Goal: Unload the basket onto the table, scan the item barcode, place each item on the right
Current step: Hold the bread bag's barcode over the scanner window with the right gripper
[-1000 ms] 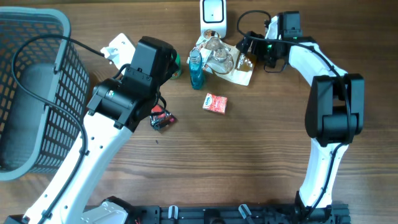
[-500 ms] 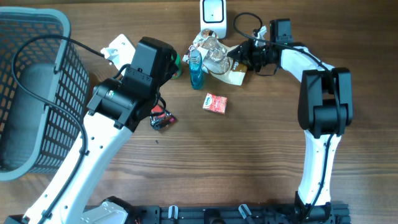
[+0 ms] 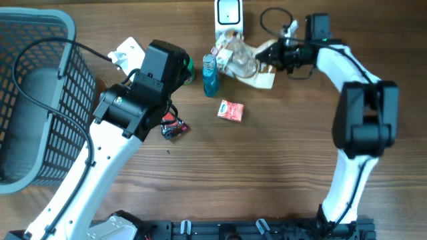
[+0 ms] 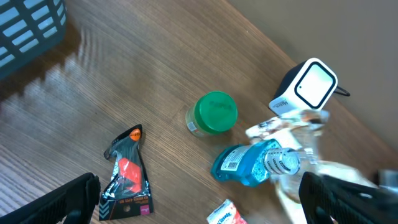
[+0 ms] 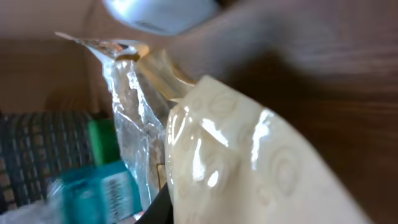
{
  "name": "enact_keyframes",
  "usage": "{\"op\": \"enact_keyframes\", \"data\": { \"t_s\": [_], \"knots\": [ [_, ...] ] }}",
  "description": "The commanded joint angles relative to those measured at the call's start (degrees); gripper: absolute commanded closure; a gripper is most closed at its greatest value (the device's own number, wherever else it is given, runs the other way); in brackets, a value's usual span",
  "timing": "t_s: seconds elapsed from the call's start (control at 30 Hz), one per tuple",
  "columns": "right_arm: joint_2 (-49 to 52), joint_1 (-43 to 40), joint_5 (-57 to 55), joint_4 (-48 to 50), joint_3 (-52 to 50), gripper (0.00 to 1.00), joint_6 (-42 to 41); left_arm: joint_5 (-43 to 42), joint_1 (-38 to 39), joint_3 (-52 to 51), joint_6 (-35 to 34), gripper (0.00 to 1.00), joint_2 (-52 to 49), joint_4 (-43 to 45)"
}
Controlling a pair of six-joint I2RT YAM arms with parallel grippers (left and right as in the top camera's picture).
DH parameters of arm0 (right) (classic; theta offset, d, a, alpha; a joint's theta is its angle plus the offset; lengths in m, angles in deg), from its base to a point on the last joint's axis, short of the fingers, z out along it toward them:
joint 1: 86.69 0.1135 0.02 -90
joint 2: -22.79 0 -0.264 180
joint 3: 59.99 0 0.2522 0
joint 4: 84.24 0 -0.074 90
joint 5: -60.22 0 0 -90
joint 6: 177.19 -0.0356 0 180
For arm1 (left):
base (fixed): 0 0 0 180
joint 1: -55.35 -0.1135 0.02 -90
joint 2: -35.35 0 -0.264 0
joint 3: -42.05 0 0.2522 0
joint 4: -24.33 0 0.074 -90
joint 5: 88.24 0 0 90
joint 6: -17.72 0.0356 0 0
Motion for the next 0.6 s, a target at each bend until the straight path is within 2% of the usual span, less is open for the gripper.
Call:
{"op": "enact_keyframes", "data": {
  "t_s": [0.0, 0.17, 0.3, 0.43, 0.5, 0.57],
  "knots": [
    [-13.0, 0.3, -11.0, -5.9, 0.2, 0.92, 5.9, 1.0, 0.2, 0.0, -0.5, 0.0, -0.2, 0.0],
    [-25.3, 0.3, -32.7, -11.1, 0.2, 0.93, 14.2, 1.0, 0.2, 0.0, -0.5, 0.0, -0.2, 0.0],
    [-26.5, 2.4, -43.4, -9.0, 0.2, 0.94, 28.4, 1.0, 0.2, 0.0, -0.5, 0.0, -0.2, -0.1],
    [-26.5, 8.2, -57.4, 2.9, 0.2, 0.94, 40.6, 1.7, 0.1, 0.0, -0.1, 0.0, -0.2, 0.0],
    [-26.1, 12.9, -66.9, 10.8, 0.2, 0.95, 49.7, 3.2, 0.1, 0.0, -0.1, 0.0, -0.3, 0.0],
    [-24.0, 16.4, -70.4, 16.9, 0.2, 0.95, 61.7, 5.1, 0.1, 0.0, -0.1, 0.0, -0.3, 0.0]
  ]
}}
